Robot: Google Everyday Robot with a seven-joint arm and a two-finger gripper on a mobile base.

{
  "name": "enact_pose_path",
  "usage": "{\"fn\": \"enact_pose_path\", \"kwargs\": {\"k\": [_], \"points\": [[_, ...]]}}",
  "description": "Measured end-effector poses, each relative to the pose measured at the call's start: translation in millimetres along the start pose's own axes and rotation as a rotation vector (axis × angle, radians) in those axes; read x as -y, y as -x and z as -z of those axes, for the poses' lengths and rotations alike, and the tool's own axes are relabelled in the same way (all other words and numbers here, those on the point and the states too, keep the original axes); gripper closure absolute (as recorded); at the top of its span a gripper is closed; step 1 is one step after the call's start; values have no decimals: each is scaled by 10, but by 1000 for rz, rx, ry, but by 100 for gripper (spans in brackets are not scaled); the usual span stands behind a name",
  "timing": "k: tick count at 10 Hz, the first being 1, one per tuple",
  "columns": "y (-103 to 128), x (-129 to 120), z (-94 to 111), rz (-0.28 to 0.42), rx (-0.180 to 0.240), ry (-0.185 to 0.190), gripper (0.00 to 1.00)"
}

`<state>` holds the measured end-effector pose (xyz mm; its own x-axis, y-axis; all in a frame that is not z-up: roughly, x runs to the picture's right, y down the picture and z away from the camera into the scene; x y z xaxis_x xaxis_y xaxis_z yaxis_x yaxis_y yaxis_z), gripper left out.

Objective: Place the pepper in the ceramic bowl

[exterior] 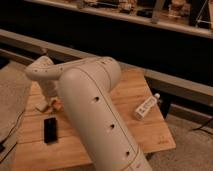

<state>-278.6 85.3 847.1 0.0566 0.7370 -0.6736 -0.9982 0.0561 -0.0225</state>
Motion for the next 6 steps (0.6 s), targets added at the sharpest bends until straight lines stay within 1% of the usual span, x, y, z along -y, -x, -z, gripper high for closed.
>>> {"fn": "enact_pose_path", "kwargs": {"k": [3, 4, 6], "points": [[23, 7, -51, -16, -32, 26, 74], [33, 24, -59, -19, -41, 30, 87], [78, 21, -44, -18, -37, 45, 100]]}}
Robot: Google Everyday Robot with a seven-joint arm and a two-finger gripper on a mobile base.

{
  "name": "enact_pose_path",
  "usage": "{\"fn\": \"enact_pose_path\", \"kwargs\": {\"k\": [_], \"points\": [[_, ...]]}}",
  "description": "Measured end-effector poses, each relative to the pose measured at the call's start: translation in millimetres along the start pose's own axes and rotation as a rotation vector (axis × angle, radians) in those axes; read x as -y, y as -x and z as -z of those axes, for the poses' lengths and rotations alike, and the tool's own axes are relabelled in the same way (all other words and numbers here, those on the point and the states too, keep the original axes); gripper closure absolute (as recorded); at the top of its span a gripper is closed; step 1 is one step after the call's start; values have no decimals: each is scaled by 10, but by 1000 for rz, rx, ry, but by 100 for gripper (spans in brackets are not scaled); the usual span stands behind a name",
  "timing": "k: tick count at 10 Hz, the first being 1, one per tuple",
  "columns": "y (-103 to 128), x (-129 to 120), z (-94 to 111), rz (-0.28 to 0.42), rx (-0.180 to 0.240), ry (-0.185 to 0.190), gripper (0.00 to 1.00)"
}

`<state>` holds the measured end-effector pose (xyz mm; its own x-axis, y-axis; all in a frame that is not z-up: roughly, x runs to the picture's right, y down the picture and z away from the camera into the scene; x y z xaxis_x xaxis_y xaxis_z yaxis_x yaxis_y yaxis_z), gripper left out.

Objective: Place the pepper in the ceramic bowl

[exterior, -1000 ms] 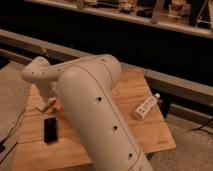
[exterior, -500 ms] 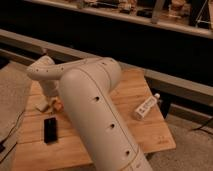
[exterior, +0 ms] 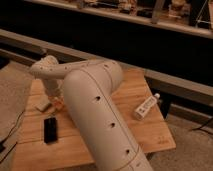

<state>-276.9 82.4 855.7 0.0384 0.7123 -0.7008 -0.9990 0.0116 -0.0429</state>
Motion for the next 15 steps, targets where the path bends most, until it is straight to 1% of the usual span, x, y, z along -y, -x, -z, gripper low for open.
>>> {"fn": "enact_pose_path", "kwargs": {"k": [2, 3, 4, 5, 7, 8, 9, 11, 12, 14, 15], "points": [[57, -6, 185, 22, 32, 8, 100], [42, -9, 305, 44, 39, 14, 100], [-29, -19, 456, 79, 33, 25, 100], [-113, -10, 554, 109, 20, 31, 100], [-349, 83, 805, 189, -15, 45, 100], [-456, 159, 935, 220, -25, 56, 100], [-532, 234, 1033, 240, -21, 58, 100], [-685, 460, 1153, 257, -7, 43, 100], [-753, 516, 1188, 263, -4, 43, 100], [-964, 685, 1238, 287, -15, 32, 100], [-1028, 776, 1252, 291, -18, 22, 100]]}}
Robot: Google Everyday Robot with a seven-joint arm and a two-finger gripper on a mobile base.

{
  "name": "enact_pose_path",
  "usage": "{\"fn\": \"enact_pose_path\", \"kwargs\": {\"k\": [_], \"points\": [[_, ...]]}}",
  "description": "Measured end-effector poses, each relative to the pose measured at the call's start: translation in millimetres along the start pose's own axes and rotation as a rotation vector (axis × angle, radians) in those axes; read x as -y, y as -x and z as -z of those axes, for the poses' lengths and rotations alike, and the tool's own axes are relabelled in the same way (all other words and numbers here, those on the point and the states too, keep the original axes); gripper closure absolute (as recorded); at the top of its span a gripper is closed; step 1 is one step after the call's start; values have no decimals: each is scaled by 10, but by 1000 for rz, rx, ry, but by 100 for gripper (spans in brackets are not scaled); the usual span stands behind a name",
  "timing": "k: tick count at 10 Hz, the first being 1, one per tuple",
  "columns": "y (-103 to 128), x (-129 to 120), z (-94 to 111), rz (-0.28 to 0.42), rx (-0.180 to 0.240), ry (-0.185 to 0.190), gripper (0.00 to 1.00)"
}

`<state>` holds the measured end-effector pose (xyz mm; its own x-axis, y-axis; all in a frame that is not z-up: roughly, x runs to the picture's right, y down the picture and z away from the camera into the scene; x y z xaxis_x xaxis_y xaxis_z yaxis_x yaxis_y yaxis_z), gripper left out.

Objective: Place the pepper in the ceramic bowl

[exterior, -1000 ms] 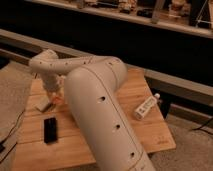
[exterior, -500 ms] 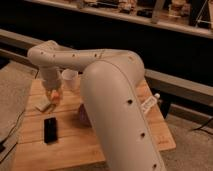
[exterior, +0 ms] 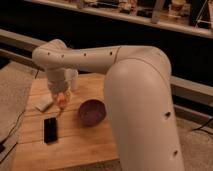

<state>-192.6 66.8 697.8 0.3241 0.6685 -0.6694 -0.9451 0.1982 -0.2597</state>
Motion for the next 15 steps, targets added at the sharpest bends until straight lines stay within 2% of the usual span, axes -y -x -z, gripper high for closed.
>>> {"fn": "enact_pose_path", "kwargs": {"k": [2, 5, 8, 10, 12, 15], "points": [[-186, 262, 2, -21, -8, -45, 100], [-204, 661, -49, -142, 26, -130, 100], [-20, 698, -120, -242, 125, -205, 100], [-15, 669, -225, -288, 173, -261, 100], [-117, 665, -316, -313, 169, -305, 100], [-380, 702, -331, -317, 104, -335, 100]]}}
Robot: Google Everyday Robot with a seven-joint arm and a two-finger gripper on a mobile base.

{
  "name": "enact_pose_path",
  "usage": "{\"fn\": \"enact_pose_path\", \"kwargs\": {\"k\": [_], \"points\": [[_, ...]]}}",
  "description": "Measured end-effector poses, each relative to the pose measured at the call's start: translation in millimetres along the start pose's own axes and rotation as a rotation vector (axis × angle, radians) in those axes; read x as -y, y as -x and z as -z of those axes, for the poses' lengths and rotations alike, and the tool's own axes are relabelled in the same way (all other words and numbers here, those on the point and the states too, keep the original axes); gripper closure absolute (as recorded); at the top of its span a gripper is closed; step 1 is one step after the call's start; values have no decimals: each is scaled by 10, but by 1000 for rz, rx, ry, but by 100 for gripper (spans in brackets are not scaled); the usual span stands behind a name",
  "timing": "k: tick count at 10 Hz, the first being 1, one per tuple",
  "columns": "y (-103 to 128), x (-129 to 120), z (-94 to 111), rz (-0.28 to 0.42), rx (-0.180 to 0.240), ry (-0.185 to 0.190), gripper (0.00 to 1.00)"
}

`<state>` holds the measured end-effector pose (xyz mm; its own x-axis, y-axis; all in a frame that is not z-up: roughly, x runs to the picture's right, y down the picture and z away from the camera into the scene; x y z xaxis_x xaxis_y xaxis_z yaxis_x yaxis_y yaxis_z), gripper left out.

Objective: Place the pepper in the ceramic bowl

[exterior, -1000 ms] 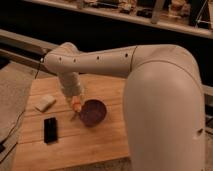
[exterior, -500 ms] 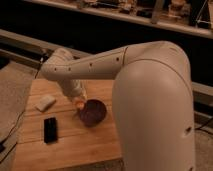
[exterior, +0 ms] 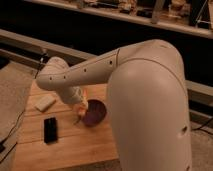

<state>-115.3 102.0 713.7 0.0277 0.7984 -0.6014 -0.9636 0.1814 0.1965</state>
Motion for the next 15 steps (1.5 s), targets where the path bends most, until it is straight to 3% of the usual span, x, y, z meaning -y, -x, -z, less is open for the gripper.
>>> {"fn": "enact_pose_path", "kwargs": {"k": [3, 6, 8, 12, 13, 15], "points": [[-84, 123, -65, 10, -38, -51, 100], [-8, 156, -253, 16, -65, -152, 100], [90, 99, -327, 22, -61, -204, 100], [249, 38, -366, 22, -42, -259, 99], [249, 19, -376, 25, -47, -264, 94], [237, -22, -381, 29, -55, -266, 73]]}}
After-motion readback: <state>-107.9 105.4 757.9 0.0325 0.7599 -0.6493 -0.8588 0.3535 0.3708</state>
